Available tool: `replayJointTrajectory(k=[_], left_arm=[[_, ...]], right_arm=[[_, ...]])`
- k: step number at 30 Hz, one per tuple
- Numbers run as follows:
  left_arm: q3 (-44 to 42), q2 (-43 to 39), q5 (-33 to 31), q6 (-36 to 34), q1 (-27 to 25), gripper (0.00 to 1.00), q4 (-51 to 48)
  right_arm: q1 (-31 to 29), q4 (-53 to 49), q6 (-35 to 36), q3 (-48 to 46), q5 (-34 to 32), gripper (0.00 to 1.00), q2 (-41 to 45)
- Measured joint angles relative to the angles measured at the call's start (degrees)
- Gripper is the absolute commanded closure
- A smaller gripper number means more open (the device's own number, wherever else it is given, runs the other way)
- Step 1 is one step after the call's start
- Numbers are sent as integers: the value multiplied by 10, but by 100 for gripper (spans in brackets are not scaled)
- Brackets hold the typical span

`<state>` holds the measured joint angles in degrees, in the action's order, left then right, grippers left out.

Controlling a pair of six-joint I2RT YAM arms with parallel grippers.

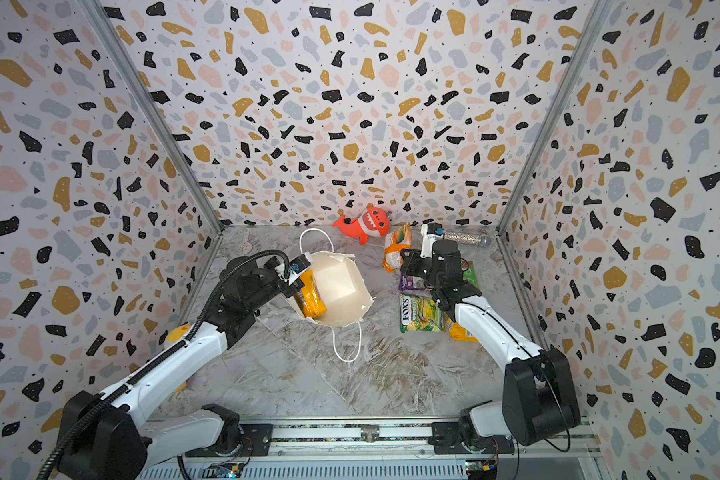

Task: Take the snacks out of the paper bag
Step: 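Carry the orange packet beside the purple packet and lower it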

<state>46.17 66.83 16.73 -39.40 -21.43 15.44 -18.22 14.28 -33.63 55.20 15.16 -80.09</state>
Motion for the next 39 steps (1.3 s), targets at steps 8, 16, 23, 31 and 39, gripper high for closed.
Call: replayJointTrajectory(k=[8, 16, 23, 31, 39], left_arm=[[-17, -17, 10, -20, 0, 100, 1], [-17, -17, 19, -21, 0, 100, 1], [-17, -17, 19, -20, 0, 100, 2], [-17, -16, 19, -20, 0, 100, 3], [-16, -15, 18, -20, 0, 100, 3]], right_arm=[[-3, 65, -40, 1, 33, 100, -74], [-14, 78, -43, 25, 53, 100, -172], [-17, 82, -45, 62, 74, 94, -247], [-18, 80, -37, 66, 73, 83, -257], [-18, 37, -7, 73, 44, 85, -257]])
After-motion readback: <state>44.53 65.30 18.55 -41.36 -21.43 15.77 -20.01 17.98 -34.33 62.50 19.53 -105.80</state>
